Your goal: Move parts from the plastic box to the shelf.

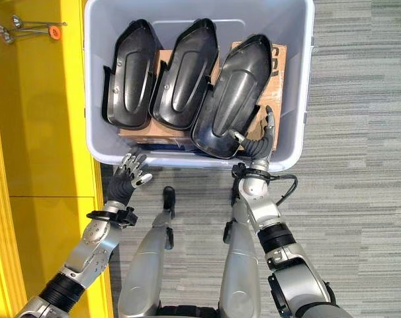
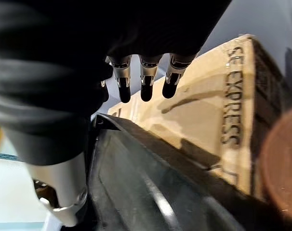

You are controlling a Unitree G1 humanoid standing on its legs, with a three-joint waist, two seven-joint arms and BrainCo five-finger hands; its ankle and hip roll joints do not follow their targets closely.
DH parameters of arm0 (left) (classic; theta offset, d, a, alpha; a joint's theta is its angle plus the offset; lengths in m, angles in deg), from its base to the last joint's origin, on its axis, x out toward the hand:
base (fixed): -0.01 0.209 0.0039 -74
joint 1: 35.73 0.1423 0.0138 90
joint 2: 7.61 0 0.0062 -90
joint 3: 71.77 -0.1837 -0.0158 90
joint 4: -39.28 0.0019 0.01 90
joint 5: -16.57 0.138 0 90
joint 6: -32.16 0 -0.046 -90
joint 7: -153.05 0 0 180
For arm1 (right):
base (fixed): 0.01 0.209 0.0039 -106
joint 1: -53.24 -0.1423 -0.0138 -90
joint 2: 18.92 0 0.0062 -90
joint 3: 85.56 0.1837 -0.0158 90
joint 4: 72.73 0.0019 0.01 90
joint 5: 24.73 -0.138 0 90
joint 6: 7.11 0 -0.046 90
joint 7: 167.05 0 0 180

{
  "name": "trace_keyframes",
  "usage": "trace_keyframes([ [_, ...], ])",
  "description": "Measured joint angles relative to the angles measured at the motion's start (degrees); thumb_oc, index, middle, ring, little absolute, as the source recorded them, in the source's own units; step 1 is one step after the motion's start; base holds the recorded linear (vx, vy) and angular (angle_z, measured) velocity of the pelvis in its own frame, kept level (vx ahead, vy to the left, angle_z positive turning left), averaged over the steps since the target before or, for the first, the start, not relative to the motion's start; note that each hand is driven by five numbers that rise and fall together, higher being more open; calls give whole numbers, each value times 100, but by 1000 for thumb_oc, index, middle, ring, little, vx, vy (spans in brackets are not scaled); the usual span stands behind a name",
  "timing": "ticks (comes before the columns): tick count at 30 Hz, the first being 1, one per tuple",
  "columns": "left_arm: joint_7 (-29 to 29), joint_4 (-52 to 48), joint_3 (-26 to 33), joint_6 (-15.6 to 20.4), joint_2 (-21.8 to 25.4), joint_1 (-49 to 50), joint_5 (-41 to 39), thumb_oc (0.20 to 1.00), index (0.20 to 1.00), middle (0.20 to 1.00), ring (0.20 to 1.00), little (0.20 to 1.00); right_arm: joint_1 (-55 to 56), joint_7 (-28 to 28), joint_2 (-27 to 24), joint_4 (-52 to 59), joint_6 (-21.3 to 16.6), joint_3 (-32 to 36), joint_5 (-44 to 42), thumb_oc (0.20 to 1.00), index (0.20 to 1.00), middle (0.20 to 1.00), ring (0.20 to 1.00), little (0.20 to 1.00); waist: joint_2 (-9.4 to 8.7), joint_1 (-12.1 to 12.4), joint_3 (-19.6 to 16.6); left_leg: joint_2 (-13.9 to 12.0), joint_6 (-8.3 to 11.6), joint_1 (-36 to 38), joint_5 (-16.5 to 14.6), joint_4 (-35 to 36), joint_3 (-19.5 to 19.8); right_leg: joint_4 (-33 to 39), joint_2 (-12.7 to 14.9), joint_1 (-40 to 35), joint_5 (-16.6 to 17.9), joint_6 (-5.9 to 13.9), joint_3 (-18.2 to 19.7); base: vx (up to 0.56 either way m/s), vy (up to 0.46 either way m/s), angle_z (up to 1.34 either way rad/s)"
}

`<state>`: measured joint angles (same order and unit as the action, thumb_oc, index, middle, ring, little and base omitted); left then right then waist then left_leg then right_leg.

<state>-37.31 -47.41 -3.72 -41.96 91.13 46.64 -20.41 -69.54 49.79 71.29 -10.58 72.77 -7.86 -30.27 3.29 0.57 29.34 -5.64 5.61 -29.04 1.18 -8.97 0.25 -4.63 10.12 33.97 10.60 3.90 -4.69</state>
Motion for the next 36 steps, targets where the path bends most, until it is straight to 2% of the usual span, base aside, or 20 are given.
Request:
trace_keyframes([
  [9,-2,0,-7,18,47,-6,-58,1000,1000,1000,1000,1000,-393,181,8,-542,-28,-12,-17,1000,1000,1000,1000,1000,0,-11,0,11,-1,-10,-1,-16,-24,-43,5,50,1,0,57,1,1,-2],
  [20,0,0,-16,55,63,-27,-67,1000,1000,1000,1000,1000,-1015,231,-39,-1259,-129,10,-500,1000,1000,1000,1000,1000,3,-18,0,12,-1,-99,0,-75,-3,-52,0,106,1,-1,61,0,0,0],
  [36,-18,-1,-107,99,67,-61,-70,1000,1000,1000,1000,1000,-1273,222,-82,-1553,-36,-103,-645,1000,1000,1000,1000,1000,34,33,17,12,-3,-255,-3,-221,50,-97,1,169,7,-8,-1,2,1,1],
])
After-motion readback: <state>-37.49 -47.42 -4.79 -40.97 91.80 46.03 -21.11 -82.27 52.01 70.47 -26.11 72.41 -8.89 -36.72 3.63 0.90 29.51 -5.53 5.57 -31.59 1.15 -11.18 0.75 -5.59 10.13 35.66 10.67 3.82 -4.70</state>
